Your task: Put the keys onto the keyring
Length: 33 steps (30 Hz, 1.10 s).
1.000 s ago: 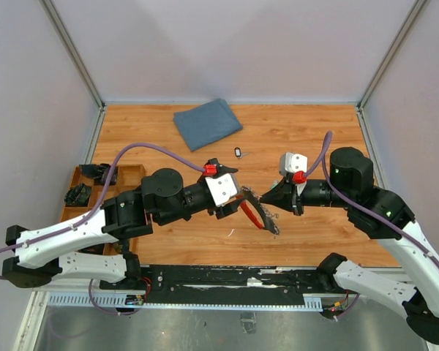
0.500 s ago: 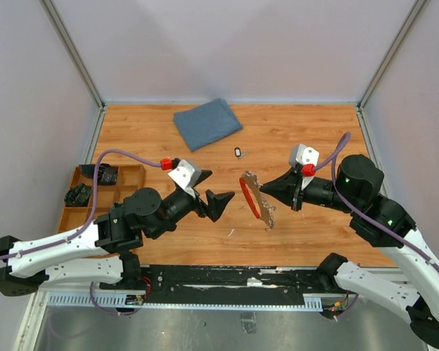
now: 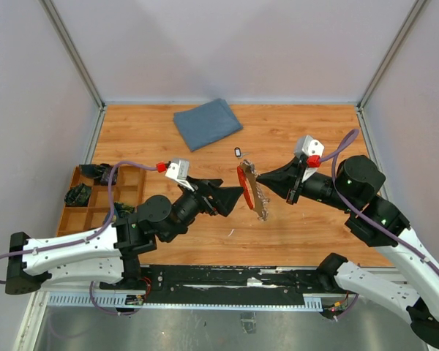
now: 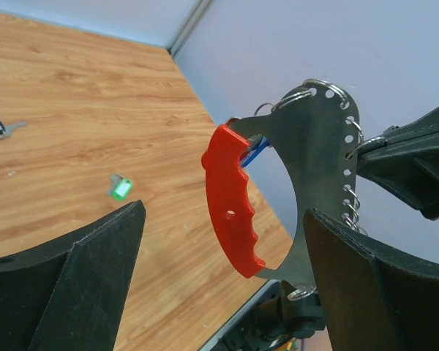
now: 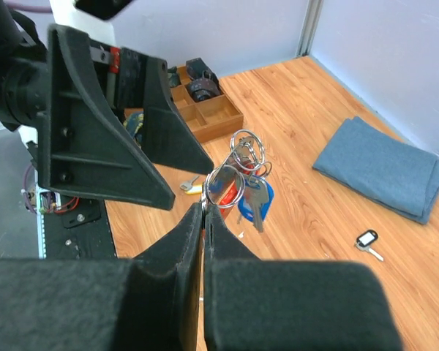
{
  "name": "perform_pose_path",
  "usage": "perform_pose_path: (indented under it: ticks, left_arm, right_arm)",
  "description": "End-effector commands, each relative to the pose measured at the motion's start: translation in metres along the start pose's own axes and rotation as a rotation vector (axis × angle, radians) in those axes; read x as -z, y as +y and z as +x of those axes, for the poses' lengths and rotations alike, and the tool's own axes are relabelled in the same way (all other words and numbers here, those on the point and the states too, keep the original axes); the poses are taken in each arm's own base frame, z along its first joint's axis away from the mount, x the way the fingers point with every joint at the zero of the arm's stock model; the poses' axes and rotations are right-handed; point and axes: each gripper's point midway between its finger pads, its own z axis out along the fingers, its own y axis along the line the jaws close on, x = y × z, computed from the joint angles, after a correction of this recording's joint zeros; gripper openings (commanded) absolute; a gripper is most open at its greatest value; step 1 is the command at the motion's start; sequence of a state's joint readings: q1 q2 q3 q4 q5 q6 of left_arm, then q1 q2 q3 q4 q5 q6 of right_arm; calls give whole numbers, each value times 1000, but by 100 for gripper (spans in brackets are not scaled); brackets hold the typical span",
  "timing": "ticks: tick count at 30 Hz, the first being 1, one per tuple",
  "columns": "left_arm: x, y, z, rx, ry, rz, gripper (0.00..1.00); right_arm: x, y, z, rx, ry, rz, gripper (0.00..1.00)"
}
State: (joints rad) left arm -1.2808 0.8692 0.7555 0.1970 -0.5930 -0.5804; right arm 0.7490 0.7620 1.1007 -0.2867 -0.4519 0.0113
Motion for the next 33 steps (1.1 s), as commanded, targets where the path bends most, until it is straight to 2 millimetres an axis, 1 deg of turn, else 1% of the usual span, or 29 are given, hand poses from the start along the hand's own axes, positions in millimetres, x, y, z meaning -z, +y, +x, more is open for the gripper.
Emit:
perform_pose_path:
  ticks: [1,5,10,15,17,22,26,30,31,33]
  left_arm:
    - [-5,-10,-5,147,-50,23,93]
    - [-8,-9,6,182,-31,30,85]
    - [-16,-8,17,223,1,55,80]
    - [-22,-15,18,240,11,99,75]
    - [-23,-18,17,240,13,110,71]
    - [-25,-17,20,245,22,114,59]
    - [-25,-16,21,248,25,115,48]
    - [-25,-15,20,245,24,112,34]
    - [-25,-14,20,244,26,111,28]
    - [-25,-12,20,240,26,106,21]
  right_arm:
    - [-2,8,-24,-1,-99,-21,1]
    - [-3,10,-26,-14,-111,-30,1]
    - [-5,14,-28,-30,-127,-53,1]
    - [-6,16,-26,-39,-125,-57,0]
    - [-7,16,-24,-45,-123,-60,0]
    - [-8,19,-25,-57,-131,-70,1]
    - [-9,18,-24,-57,-129,-66,1]
    - [-10,18,-20,-54,-122,-64,1]
    - [-10,18,-20,-51,-120,-66,2]
    - [-10,19,-18,-44,-119,-75,5]
